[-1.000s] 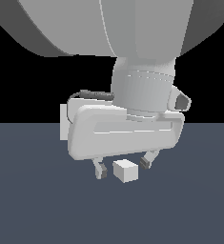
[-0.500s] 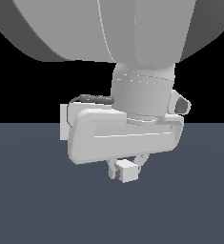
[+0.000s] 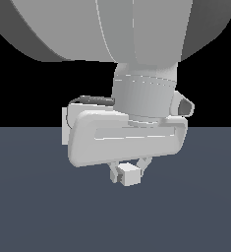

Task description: Plug the charger into the wall socket.

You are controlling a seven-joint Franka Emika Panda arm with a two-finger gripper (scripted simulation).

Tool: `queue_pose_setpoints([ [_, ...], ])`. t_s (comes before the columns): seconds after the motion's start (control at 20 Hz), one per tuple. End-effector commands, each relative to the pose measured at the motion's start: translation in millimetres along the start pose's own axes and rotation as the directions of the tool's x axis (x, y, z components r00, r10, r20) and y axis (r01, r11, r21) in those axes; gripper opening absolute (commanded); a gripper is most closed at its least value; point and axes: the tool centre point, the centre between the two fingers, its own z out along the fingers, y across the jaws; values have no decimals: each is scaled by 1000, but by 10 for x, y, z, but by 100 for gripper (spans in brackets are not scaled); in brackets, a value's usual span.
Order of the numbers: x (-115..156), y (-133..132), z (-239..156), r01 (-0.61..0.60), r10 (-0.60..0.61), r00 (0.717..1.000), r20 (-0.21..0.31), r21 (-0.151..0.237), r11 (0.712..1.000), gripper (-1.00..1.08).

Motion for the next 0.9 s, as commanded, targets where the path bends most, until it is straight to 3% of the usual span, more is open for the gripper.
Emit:
queue_pose_setpoints([
  [0.0, 50, -35, -27, -5, 5, 1000, -1, -2, 1000, -100],
  [0.85, 770, -471, -402, -104, 104, 995, -6, -30, 994, -100],
])
